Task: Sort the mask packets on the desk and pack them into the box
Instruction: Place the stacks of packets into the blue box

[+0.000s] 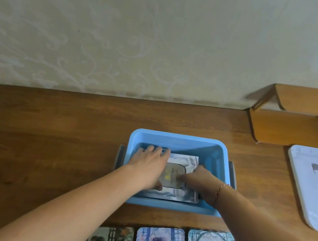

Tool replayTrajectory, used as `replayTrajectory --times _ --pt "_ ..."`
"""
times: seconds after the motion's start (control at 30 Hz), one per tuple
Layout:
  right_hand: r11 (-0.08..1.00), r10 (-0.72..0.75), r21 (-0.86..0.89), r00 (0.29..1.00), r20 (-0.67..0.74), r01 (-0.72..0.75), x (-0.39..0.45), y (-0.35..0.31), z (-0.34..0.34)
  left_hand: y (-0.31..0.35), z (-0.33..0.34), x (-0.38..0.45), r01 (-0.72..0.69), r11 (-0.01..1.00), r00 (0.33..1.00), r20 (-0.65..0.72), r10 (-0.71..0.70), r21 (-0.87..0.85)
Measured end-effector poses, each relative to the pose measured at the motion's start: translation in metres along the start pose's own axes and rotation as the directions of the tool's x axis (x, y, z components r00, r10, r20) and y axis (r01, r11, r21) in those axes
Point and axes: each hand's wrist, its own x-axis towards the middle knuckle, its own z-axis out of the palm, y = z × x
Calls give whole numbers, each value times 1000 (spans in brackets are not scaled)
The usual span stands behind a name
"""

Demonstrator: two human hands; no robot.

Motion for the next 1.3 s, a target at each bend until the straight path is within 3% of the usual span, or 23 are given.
replayTrajectory --times 0.17,0.37,0.5,0.6,0.67,0.8,0.93,1.07,1.17,1.3 --pt "932 -32 -361 999 -12 25 -7 4 -6 -4 -1 14 19 995 995 103 -9 -94" --pt "886 -26 -462 998 49 45 -14 3 -5 -7 -1 18 -22 998 981 190 32 -55" --pt "726 -296 -656 955 -29 205 -36 -3 -6 -9 1 18 -57 998 975 212 59 -16" --pt "542 -558 -745 830 27 389 -37 -5 -7 -9 1 19 -33 996 974 221 51 -85" --pt "421 -628 -786 771 107 453 -31 -6 -5 -9 0 20 -15 989 975 216 47 -146" --pt "309 -586 -843 786 196 440 -15 -5 2 -9 3 20 -39 995 977 207 58 -93" --pt "290 -549 -862 810 207 416 -7 5 8 -9 9 20 -52 996 961 269 71 -78" --pt "270 -565 -870 800 204 413 -10 6 8 -6 9 13 -82 997 982 174 80 6" --pt "259 -611 -850 759 224 459 -19 4 -2 0 5 3 -89 970 996 29 84 227" --pt "135 -668 -877 696 264 461 -27 8 -11 -3 6 -13 -63 911 994 -57 94 407"
